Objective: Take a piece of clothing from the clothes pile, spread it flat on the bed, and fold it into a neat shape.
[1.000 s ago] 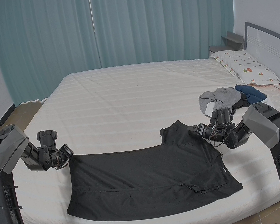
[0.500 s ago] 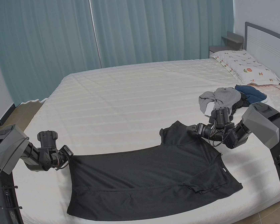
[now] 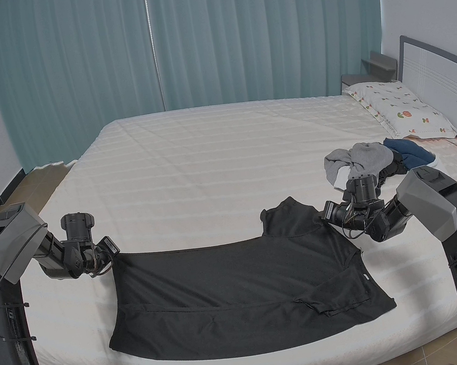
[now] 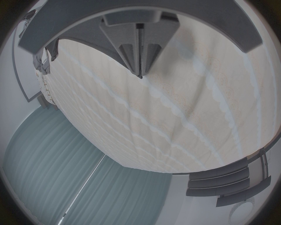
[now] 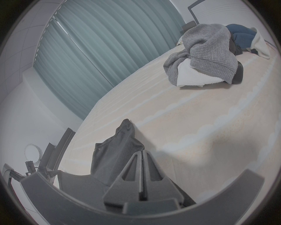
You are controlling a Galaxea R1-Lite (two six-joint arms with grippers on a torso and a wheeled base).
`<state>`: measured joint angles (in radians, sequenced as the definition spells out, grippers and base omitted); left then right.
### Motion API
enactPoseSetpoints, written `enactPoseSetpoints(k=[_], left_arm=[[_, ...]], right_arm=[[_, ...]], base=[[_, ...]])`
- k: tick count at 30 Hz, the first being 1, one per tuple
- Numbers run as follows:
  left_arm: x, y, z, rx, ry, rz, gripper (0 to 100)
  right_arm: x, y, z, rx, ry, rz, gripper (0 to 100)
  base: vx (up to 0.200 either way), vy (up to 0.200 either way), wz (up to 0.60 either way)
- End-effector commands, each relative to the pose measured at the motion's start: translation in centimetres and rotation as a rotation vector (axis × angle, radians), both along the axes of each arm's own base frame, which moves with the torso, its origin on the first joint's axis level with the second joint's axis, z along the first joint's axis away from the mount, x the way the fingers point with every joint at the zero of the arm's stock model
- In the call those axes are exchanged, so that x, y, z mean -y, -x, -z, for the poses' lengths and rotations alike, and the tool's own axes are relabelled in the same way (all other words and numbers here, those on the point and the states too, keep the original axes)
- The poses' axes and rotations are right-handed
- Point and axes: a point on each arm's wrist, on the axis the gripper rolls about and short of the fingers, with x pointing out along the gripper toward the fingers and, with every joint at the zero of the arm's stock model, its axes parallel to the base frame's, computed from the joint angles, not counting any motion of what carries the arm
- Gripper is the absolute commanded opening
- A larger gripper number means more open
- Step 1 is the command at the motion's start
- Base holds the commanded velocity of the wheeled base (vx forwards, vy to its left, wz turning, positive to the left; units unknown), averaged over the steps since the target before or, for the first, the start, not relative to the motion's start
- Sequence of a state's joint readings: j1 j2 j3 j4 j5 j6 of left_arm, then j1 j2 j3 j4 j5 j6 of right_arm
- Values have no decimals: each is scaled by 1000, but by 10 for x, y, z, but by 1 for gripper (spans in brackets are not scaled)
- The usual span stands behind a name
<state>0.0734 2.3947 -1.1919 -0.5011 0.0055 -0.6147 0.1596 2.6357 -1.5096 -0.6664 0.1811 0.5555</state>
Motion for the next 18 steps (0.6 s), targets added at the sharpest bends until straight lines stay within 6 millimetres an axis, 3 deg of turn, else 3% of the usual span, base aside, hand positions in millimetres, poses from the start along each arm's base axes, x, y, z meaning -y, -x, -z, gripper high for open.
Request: enactPoseSetpoints(k=[1,10,18], left_arm=[[0,-1,-3,7,2,-1,0],[1,0,-13,32,9,-3,0],[-2,2,-23,54,13,-6,0]], right_arm=[[3,6,-15,14,-8,-8,0],[18,15,-47,59,-54,0,0],[24,22,-49,66,-78,21,0]], base=[[0,0,0],[0,0,0],[0,0,0]])
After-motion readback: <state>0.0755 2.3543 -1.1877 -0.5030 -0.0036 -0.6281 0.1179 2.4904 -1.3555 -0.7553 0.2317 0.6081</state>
